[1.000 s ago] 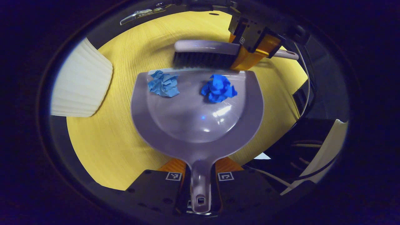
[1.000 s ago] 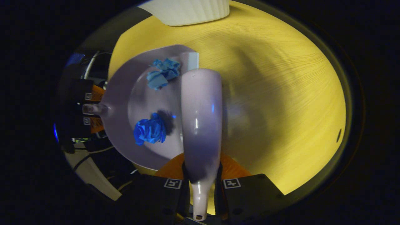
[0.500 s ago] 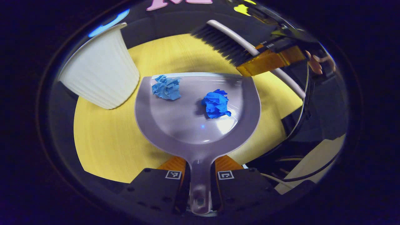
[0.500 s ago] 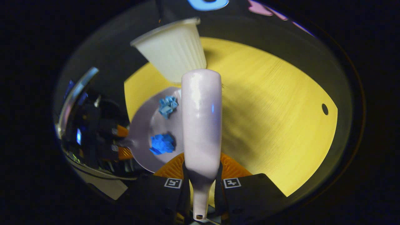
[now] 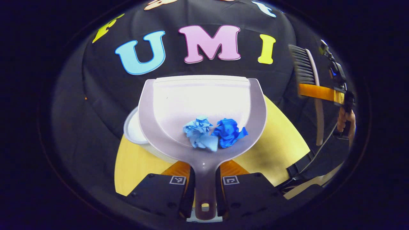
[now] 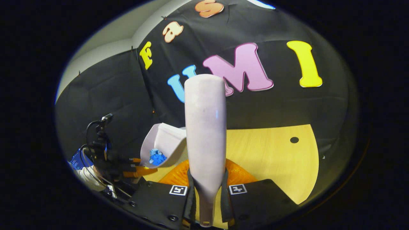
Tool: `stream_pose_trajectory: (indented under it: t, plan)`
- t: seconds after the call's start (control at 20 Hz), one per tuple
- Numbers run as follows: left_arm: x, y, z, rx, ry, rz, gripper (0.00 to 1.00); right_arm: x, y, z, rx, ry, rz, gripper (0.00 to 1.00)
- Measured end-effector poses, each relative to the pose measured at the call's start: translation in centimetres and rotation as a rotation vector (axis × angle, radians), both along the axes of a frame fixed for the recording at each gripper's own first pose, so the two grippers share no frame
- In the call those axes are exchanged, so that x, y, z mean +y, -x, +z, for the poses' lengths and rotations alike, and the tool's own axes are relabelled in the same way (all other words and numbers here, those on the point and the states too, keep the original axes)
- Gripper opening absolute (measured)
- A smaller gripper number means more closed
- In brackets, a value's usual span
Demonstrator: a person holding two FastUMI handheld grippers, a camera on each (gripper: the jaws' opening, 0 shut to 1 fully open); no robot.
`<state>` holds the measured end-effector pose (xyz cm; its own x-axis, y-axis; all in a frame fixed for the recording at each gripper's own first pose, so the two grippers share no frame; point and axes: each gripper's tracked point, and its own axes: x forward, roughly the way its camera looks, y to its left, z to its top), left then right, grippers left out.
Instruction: Pick up the small broom and dustpan from the desktop, sweep the trash into the dustpan with the broom, and then empty the trash into the garbage bin.
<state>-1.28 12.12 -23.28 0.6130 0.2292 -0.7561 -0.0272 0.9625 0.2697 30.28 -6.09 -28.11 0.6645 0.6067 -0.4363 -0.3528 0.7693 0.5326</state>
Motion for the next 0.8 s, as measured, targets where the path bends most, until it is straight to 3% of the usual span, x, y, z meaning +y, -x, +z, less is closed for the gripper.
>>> stream_pose_trajectory:
  t: [0.15, 0.4, 0.6, 0.8]
  plan:
    - [8.2, -1.6, 5.7, 0.007, -0.299, 0.007, 0.25, -2.3, 1.5, 0.7, -0.014, 0.054, -0.059, 0.32]
    - [17.1, -2.5, 9.9, 0.17, -0.75, -0.052, 0.25, -3.3, 3.3, -1.1, 0.06, 0.036, -0.104, 0.33]
    - [19.8, -2.1, 10.9, 0.333, -0.987, -0.172, 0.25, -3.4, 4.2, -1.3, 0.082, 0.032, -0.102, 0.33]
    - [21.4, -2.0, 13.1, 0.5, -1.379, -0.33, 0.27, -3.2, 5.1, -2.1, 0.098, 0.056, -0.092, 0.33]
